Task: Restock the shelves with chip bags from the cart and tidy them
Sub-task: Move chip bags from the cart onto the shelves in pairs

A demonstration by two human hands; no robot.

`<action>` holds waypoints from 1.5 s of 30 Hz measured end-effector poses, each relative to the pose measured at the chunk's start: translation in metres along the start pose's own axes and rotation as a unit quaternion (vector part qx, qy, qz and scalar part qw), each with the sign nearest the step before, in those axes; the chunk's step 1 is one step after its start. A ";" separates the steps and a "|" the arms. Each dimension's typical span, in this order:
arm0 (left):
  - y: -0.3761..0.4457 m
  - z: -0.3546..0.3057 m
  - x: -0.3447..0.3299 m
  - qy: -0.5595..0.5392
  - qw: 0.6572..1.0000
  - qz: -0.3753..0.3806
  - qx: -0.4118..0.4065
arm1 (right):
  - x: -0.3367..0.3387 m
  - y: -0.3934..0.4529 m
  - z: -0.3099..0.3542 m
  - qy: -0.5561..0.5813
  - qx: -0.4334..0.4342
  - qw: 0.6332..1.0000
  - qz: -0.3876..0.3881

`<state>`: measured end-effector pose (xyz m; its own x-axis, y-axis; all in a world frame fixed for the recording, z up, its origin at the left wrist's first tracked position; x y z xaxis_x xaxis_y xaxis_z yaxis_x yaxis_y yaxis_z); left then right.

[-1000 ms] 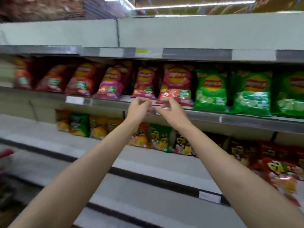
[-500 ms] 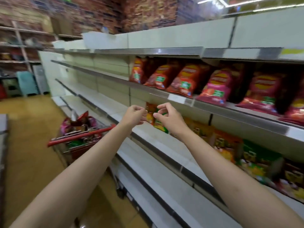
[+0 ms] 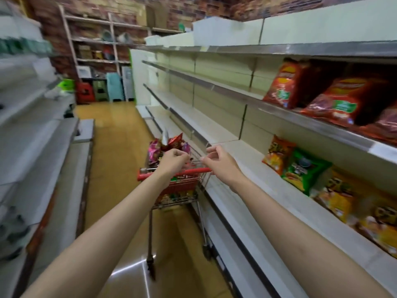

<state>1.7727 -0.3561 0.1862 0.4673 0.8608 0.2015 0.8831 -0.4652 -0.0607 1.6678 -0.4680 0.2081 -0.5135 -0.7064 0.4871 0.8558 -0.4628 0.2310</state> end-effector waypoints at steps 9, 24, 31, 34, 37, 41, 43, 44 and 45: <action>0.085 0.057 0.041 0.007 0.995 -0.067 0.075 | -0.076 0.103 -0.051 0.005 -0.020 0.997 0.075; 0.320 0.071 0.039 0.047 0.985 -0.113 0.124 | -0.118 0.340 -0.145 0.040 -0.031 0.986 0.161; 0.383 0.118 0.046 0.019 0.974 -0.121 0.191 | -0.159 0.407 -0.183 0.042 -0.066 0.977 0.199; 0.412 0.142 0.053 0.003 0.968 -0.116 0.225 | -0.183 0.429 -0.197 0.045 -0.093 0.970 0.218; 0.450 0.167 0.061 -0.009 0.962 -0.109 0.251 | -0.208 0.451 -0.218 0.035 -0.111 0.966 0.230; 0.502 0.202 0.071 -0.013 0.952 -0.091 0.291 | -0.243 0.485 -0.251 0.026 -0.161 0.958 0.236; 0.523 0.220 0.073 -0.021 0.945 -0.082 0.315 | -0.261 0.502 -0.266 0.020 -0.183 0.954 0.238; 0.532 0.229 0.075 -0.025 0.941 -0.079 0.328 | -0.270 0.511 -0.273 0.017 -0.191 0.952 0.240; 0.541 0.238 0.076 -0.026 0.937 -0.075 0.341 | -0.280 0.518 -0.281 0.017 -0.199 0.949 0.243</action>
<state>2.2957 -0.4934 -0.0636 0.3227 0.9226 0.2115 0.7512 -0.1137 -0.6502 2.2373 -0.6606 -0.0446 -0.0718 -0.9016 0.4265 0.9042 -0.2393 -0.3538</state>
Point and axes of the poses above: each hand's wrist, its own y-axis towards the middle knuckle, its own x-axis out of the back of the hand, z = x × y, the point moved 2 cm from there along y, towards the middle knuckle, and after that the axes turned 4 degrees about x, right-handed, at the moved point
